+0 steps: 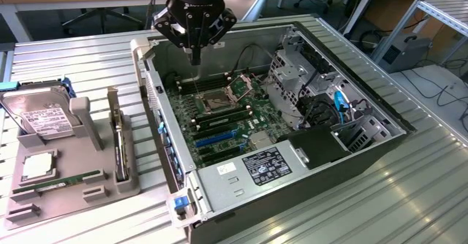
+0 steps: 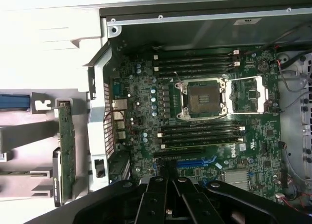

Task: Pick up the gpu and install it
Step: 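Reach for the gpu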

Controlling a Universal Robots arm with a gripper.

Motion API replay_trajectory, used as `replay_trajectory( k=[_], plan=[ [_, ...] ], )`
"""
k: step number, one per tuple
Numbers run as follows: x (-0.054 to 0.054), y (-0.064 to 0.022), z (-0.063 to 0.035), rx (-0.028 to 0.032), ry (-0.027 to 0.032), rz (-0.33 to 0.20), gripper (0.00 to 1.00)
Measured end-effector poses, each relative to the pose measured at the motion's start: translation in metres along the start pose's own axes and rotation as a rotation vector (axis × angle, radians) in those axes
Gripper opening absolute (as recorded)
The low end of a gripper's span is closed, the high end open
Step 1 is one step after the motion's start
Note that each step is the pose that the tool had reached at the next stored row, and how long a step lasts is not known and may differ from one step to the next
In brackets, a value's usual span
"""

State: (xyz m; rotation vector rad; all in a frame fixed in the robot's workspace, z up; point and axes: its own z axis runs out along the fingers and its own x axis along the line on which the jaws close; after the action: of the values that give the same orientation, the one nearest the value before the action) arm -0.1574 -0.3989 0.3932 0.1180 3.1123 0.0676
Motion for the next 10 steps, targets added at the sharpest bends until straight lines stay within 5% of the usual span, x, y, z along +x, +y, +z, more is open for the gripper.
replay_trajectory(
  k=[10],
  plan=[
    [0.0059, -0.0004, -0.0001, 0.0, -0.0001, 0.0, 0.11]
  ],
)
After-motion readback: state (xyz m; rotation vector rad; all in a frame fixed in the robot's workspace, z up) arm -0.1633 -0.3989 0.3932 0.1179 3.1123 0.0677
